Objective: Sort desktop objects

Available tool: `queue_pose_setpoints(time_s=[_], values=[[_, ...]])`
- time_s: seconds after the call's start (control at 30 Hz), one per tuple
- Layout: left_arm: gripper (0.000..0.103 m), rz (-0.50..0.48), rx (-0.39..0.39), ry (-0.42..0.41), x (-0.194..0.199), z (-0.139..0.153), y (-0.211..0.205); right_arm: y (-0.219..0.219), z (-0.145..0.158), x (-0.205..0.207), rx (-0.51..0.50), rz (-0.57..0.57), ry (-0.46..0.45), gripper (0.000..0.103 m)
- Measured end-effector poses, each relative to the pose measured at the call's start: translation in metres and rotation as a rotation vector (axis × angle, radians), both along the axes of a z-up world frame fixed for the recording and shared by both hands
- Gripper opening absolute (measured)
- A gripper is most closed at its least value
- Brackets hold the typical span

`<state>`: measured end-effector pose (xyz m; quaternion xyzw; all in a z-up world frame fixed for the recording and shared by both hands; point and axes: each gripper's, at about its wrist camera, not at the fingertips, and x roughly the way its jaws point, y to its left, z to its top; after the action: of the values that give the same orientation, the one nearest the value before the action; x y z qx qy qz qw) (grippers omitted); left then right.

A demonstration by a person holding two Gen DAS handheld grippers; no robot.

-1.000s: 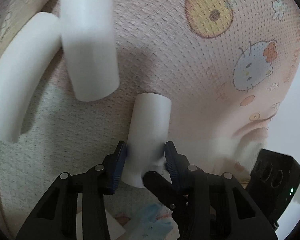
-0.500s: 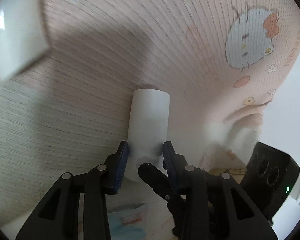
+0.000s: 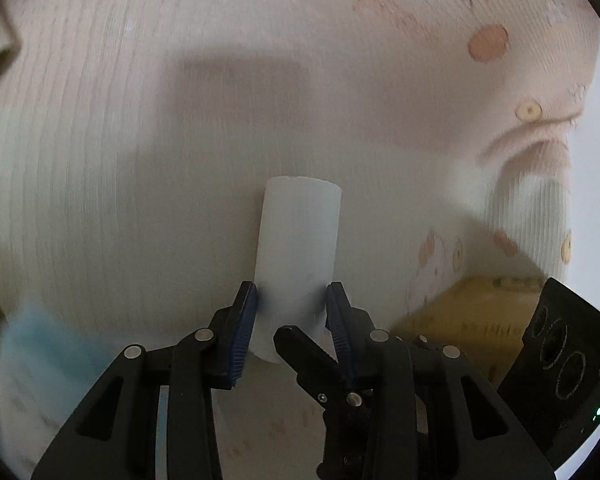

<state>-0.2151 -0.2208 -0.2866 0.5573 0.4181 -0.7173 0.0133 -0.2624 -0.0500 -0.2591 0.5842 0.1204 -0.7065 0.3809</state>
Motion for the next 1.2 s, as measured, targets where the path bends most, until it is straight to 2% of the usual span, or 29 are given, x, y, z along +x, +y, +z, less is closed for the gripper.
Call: queue_pose_setpoints(time_s=[0.23,0.4,0.5,0.67,0.8,0.87,0.93,1.07,1.2], values=[[0.039,-0.028,-0.03,-0.006,0.042,0.002,0.049,0.035,0.0,0.042,0.008,-0.026,-0.041,0.033],[0.04,-0.048,-0.043,-0.019,0.074,0.005,0.066,0.056,-0.001,0.067,-0.004,-0.053,-0.083,0.033],[0.041,-0.032,-0.023,-0.025,0.09,0.003,0.07,0.062,-0.003,0.088,0.01,-0.054,-0.107,0.033],[0.041,-0.016,0.007,-0.027,0.1,0.003,0.07,0.061,-0.005,0.096,0.061,-0.035,-0.141,0.033],[0.04,-0.002,0.037,-0.073,0.119,0.0,0.073,0.067,-0.002,0.116,0.113,0.02,-0.122,0.033],[0.036,-0.005,0.044,-0.081,0.127,-0.001,0.079,0.074,0.003,0.126,0.1,0.037,-0.106,0.032],[0.03,0.011,0.052,-0.064,0.137,0.001,0.081,0.079,0.008,0.138,0.049,0.064,-0.109,0.029],[0.029,0.044,0.053,-0.017,0.15,0.009,0.079,0.087,0.018,0.156,0.006,0.136,-0.041,0.029],[0.029,0.06,0.055,0.068,0.155,0.026,0.074,0.098,0.029,0.158,-0.06,0.087,0.003,0.029]])
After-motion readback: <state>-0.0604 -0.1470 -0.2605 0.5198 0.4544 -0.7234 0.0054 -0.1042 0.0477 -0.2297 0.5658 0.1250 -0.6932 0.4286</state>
